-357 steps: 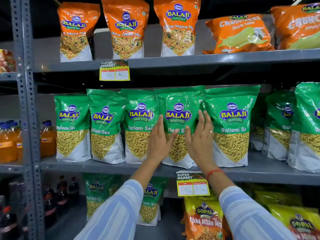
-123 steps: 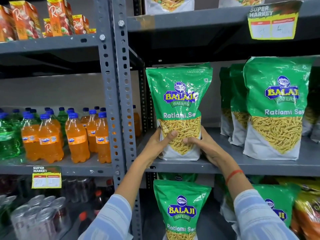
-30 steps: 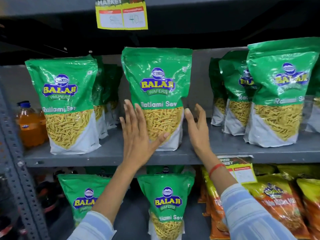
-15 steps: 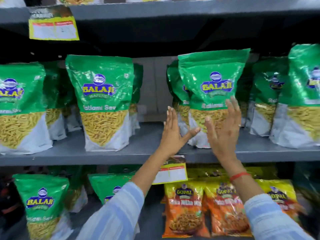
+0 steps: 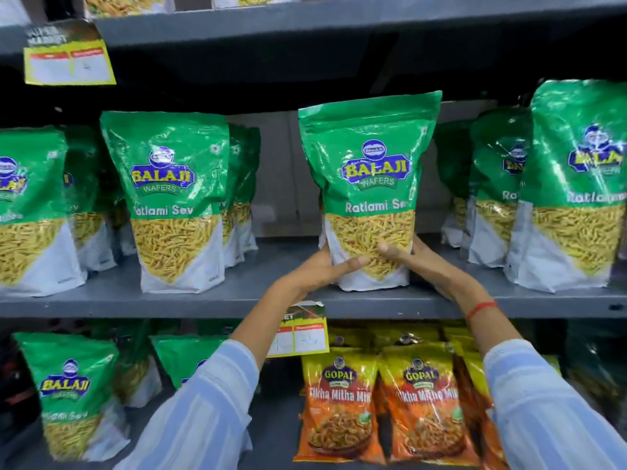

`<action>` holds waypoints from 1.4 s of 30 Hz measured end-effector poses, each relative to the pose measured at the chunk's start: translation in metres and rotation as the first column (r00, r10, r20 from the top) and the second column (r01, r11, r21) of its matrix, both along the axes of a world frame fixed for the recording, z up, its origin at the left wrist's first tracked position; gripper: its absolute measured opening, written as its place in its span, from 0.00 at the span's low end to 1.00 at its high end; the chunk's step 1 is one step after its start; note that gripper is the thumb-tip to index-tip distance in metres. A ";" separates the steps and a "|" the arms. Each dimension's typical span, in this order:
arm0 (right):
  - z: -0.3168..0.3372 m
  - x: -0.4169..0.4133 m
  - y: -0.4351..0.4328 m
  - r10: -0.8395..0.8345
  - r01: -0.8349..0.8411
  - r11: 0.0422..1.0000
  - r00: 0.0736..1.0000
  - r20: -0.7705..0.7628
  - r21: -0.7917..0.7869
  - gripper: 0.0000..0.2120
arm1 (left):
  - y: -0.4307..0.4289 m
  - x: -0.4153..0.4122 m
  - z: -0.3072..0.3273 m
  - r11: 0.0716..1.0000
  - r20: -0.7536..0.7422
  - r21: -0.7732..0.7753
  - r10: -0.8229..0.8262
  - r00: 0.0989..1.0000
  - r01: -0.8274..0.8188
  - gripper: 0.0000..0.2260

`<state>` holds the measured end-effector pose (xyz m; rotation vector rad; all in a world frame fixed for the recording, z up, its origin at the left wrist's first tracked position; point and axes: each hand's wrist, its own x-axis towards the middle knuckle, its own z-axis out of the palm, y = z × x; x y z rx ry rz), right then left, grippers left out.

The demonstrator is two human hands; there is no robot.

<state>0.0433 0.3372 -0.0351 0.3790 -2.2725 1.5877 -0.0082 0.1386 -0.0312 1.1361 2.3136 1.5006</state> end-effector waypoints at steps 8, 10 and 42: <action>-0.002 0.007 -0.002 -0.065 0.065 0.998 0.997 0.034 0.011 0.32 | -0.004 0.007 0.002 1.000 0.031 0.019 0.010 0.999 -0.011 0.11; -0.002 0.007 0.000 -0.065 0.065 0.998 0.997 0.036 -0.001 0.32 | -0.005 0.007 0.002 0.999 0.048 0.032 0.020 0.999 -0.021 0.11; 0.013 -0.021 0.014 0.130 -0.031 0.901 0.971 0.202 -0.432 0.40 | 0.001 -0.035 0.009 0.885 0.407 0.456 -0.114 0.906 -0.094 0.35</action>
